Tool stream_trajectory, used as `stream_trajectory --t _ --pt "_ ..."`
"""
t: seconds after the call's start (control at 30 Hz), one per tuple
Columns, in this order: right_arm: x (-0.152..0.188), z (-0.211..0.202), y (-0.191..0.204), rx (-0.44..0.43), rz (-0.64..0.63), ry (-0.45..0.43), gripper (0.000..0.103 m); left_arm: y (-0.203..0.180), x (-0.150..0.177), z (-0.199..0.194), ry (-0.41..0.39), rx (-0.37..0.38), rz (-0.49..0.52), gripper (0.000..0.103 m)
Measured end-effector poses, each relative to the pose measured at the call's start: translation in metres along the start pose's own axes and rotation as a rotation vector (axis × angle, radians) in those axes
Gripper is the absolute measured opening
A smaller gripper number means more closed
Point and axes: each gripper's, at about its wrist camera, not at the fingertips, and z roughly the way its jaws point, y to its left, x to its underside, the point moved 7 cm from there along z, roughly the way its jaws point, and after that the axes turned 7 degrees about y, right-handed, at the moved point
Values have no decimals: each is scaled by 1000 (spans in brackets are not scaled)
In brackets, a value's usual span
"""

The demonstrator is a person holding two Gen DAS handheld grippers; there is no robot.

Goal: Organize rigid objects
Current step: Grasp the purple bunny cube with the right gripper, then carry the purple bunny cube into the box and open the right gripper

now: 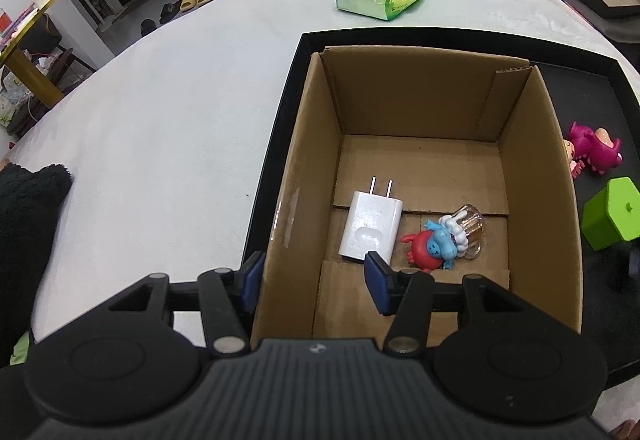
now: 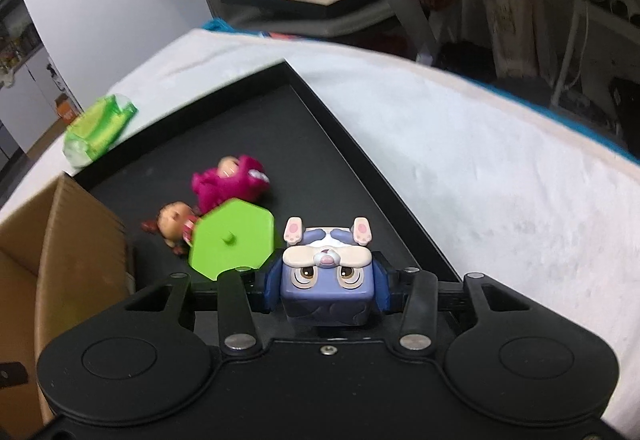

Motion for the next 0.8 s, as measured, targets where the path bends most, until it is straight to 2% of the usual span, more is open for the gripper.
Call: stream_trajectory --t 0.17,0.37,0.57,0.67,0.8 --pt "-7 -12 4 -15 9 -39 43 3 1 0 -6 14 4 52" --pt "-10 -29 29 -70 -27 -69 43 11 6 1 -7 37 5 52" --pt "-11 -40 52 -138 -63 -95 43 17 8 -4 -60 53 3 52" --pt "-15 -46 58 -173 -62 -125 43 19 10 -4 -58 86 -9 48" --pt "-19 -54 65 -197 -74 -148 43 19 14 -9 -71 113 0 37"
